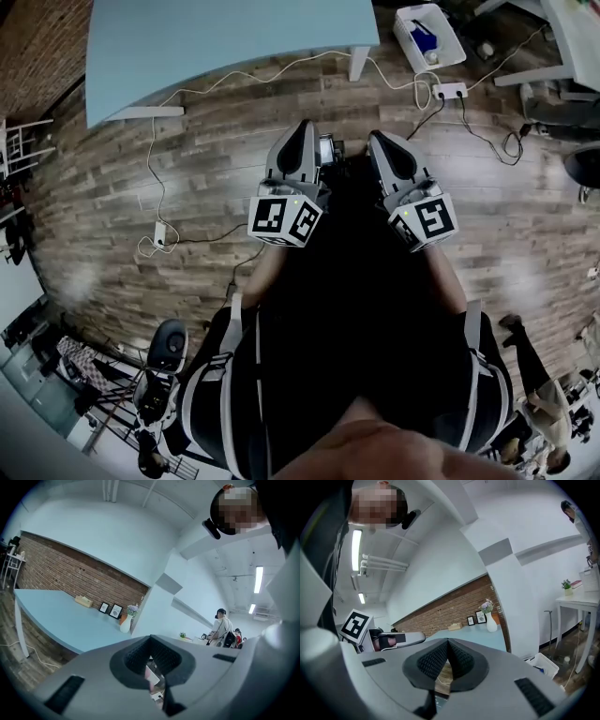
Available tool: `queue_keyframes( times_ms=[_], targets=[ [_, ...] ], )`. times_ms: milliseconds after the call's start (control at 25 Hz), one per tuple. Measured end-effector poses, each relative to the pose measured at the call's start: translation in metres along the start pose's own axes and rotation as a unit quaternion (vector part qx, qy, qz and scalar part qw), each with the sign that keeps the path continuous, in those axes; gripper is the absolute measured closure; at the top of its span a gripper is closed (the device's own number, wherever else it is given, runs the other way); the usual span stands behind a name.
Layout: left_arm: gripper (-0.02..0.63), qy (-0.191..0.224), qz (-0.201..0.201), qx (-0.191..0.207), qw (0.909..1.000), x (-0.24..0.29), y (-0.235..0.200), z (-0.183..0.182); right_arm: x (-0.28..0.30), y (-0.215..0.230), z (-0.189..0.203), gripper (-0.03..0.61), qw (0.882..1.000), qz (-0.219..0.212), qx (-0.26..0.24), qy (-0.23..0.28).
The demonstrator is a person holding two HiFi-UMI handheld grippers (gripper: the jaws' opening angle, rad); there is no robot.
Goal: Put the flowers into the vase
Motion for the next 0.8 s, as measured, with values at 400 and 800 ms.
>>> queue_keyframes(
  times_ms=[400,800],
  targets=[
    [0.584,-0.003,-0.003,0.015,0.9999,0.010,0.008,0.002,-0.002,0.012,-0.005,0.560,1.000,-0.004,-0.002,0.015],
    [0.584,-0.004,-0.013,0.010,0.9999,0.020,-0.011,-0.004,0.020,0.011,-0.007,0.561,1.000,-0.015,-0.005,0.009]
  ],
)
Point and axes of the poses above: the fingertips, and each gripper's own axes: x forward along the fingers, y to its right, z out of its underside, the point moved 5 cm from there along -x, backward along the fingers, and after that the axes turned 1 degree about -y, right-handed, at the moved point
